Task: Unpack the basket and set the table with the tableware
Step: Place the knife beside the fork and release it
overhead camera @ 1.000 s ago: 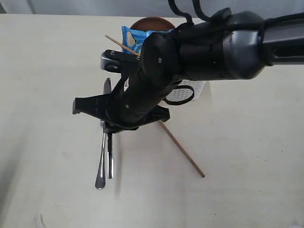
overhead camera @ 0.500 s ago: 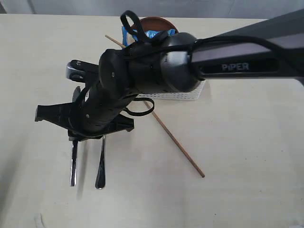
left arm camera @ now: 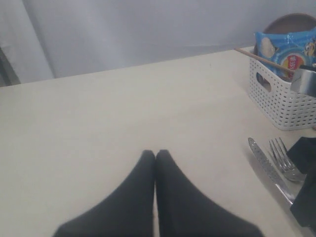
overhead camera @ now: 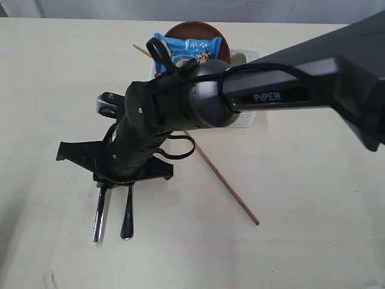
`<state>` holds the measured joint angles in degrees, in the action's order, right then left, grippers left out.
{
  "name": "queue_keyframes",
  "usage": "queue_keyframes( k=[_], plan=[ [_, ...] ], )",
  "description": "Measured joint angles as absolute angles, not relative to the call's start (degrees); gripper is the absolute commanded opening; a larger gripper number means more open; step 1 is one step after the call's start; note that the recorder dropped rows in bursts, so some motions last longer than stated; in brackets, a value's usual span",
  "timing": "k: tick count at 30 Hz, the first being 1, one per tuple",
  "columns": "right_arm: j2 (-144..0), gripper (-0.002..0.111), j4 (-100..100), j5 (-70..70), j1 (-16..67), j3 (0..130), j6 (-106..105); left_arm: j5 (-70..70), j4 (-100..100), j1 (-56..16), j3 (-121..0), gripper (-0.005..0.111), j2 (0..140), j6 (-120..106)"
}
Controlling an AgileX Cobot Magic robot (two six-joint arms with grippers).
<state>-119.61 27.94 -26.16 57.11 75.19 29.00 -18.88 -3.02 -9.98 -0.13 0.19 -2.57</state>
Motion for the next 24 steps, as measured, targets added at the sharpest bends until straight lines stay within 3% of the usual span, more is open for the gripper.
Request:
queue_keyframes(
  k=[21, 22, 24],
  plan=[
    [-119.6, 0.0, 18.3, -26.9, 57.1, 75.2, 34.7, -18.9, -3.0, -10.0, -0.1, 0.0, 0.2, -2.6],
    [-119.6, 0.001, 18.3, -26.9, 57.1, 75.2, 34.7, -18.9, -3.0, -10.0, -0.1, 0.0, 0.2, -2.6],
    [-119.6, 0.018, 18.3, -26.9, 57.1, 75.2, 34.7, -18.9, -3.0, -10.0, -0.1, 0.0, 0.2, -2.6]
  ],
)
